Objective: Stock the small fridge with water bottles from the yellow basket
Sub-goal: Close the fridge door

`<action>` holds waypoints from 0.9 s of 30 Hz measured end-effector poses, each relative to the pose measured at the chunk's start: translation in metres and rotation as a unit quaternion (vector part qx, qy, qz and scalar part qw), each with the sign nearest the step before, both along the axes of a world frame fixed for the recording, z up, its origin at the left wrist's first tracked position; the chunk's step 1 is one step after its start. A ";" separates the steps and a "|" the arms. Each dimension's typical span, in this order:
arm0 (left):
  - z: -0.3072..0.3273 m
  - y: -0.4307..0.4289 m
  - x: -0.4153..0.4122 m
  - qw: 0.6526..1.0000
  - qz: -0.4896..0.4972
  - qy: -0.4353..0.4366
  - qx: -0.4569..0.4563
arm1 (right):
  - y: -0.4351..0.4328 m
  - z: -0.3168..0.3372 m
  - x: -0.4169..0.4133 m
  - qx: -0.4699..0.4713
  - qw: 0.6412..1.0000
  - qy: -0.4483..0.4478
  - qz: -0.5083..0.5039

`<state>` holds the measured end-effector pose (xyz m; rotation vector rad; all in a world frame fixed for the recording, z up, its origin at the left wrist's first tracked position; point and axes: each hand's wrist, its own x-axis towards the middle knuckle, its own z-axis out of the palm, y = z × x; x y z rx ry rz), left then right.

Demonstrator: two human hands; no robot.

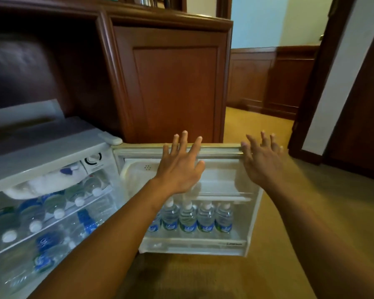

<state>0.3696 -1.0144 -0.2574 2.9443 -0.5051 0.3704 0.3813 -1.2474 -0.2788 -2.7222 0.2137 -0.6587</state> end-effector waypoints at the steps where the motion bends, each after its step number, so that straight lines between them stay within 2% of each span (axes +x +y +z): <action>1: 0.001 -0.009 0.004 1.000 0.007 0.026 0.002 | -0.001 -0.003 0.003 0.019 1.000 0.016 0.015; 6: -0.006 -0.023 0.001 0.997 0.039 0.054 0.047 | 0.003 -0.006 -0.003 0.010 1.000 0.010 0.019; 12: 0.000 -0.016 -0.021 0.996 0.033 0.074 0.047 | 0.012 -0.008 -0.032 0.011 1.000 0.010 0.012; 20: -0.007 0.013 -0.042 0.999 -0.023 0.039 0.030 | 0.043 -0.003 -0.082 -0.042 0.997 0.035 -0.051; 27: -0.010 0.043 -0.063 0.997 -0.076 0.025 0.002 | 0.065 0.003 -0.144 -0.107 0.993 0.025 -0.049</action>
